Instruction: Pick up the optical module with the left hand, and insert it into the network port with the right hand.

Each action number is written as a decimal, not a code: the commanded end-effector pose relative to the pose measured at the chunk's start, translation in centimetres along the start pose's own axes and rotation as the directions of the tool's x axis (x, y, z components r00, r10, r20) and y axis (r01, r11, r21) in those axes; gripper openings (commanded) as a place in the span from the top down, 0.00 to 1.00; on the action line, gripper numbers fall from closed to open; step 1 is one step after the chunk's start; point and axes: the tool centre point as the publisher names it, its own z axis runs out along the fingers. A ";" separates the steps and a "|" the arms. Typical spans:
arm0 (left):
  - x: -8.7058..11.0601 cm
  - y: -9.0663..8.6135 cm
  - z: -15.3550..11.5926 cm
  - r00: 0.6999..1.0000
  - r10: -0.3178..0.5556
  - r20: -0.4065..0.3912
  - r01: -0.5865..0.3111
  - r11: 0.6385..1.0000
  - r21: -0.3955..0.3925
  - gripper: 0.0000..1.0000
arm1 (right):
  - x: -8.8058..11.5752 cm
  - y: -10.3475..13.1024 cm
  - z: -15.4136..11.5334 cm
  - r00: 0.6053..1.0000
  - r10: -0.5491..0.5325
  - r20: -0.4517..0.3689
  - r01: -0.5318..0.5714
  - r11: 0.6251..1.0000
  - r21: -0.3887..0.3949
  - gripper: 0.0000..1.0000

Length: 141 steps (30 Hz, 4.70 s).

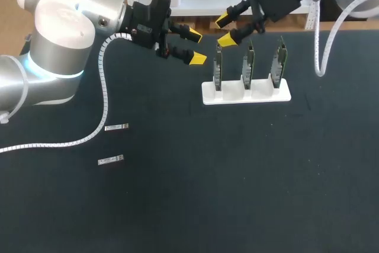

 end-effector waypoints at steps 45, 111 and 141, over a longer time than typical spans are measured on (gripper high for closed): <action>-0.1 0.2 0.0 1.000 -0.002 -0.005 0.002 1.000 0.003 0.00 | 0.6 -1.0 0.9 1.000 -0.018 0.002 0.018 0.999 -0.033 1.00; -0.1 0.2 0.0 1.000 -0.002 -0.005 0.002 1.000 0.003 0.00 | 1.0 -0.3 -2.9 0.998 0.021 0.064 -0.018 0.999 -0.045 1.00; -0.1 0.2 0.0 1.000 -0.002 -0.005 0.002 1.000 0.003 0.00 | 7.5 -0.4 -8.4 0.999 0.041 0.025 -0.039 0.998 -0.058 1.00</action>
